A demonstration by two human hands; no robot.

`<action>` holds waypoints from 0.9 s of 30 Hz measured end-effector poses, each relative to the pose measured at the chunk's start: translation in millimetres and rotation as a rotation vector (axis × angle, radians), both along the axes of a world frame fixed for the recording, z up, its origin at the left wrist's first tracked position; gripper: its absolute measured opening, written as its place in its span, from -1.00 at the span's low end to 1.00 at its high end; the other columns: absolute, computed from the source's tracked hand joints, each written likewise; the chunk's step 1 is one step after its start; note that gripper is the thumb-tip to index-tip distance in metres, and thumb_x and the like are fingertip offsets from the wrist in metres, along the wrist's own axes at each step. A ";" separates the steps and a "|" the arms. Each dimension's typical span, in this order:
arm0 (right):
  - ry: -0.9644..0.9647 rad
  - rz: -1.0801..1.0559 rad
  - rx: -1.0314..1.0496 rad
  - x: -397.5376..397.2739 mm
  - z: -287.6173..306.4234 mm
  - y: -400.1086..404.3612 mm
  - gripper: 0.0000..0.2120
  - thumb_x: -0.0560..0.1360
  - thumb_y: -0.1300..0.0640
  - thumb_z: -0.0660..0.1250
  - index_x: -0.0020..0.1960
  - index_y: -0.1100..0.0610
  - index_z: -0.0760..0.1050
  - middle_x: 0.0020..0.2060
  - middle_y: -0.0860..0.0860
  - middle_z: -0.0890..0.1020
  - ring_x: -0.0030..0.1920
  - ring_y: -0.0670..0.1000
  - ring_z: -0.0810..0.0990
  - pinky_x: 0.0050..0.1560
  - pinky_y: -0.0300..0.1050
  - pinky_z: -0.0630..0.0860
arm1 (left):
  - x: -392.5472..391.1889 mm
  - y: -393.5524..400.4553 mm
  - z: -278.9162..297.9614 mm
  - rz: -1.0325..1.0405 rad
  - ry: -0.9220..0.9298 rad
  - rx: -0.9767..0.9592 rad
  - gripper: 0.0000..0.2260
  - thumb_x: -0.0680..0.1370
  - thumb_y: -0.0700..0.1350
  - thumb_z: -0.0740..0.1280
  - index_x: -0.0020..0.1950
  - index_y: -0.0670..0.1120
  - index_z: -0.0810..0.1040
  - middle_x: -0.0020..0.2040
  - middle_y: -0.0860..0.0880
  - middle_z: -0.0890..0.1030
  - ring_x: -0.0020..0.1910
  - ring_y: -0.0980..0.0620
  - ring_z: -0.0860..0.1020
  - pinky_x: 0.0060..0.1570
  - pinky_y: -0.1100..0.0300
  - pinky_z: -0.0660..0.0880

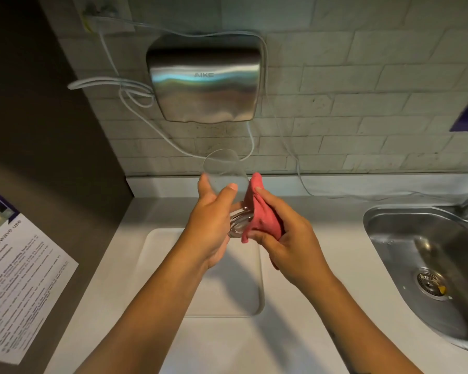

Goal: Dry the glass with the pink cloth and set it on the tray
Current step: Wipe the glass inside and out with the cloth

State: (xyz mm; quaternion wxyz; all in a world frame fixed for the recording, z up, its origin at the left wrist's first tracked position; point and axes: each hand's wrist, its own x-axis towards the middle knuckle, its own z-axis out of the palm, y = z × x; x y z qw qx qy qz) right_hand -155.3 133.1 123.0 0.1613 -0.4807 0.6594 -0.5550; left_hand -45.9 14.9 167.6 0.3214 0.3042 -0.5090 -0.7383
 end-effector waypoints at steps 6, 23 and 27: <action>-0.041 -0.044 -0.081 22.1 -15.9 -7.6 -0.09 0.50 0.27 0.62 0.70 -0.08 0.26 0.59 -0.02 0.50 0.49 0.11 0.60 0.37 0.32 0.64 | 0.1 3.6 -6.4 0.015 0.002 -0.010 -0.37 0.77 -0.06 0.20 0.72 0.19 -0.11 -0.28 0.09 0.79 -0.44 0.10 0.73 -0.59 0.27 0.47; -0.550 0.010 -0.209 31.4 -18.4 -23.7 -0.63 0.76 0.06 0.30 0.55 -0.13 0.52 0.12 -0.06 0.80 -0.15 -0.05 0.81 -0.13 -0.10 0.78 | 6.4 -17.4 -52.3 0.037 0.125 -0.130 -0.33 0.66 -0.06 0.33 0.66 0.27 0.06 0.29 -0.08 0.67 0.23 -0.09 0.71 0.05 0.11 0.68; -0.664 -0.005 -0.044 30.8 -32.9 -20.4 -0.61 0.78 0.05 0.24 0.57 -0.22 0.48 0.09 0.10 0.81 -0.21 0.20 0.81 -0.18 0.10 0.81 | 5.2 -19.8 -72.0 0.054 0.010 -0.392 -0.30 0.61 0.04 0.37 0.58 0.44 0.03 0.49 -0.07 0.46 0.36 0.07 0.63 0.12 0.28 0.64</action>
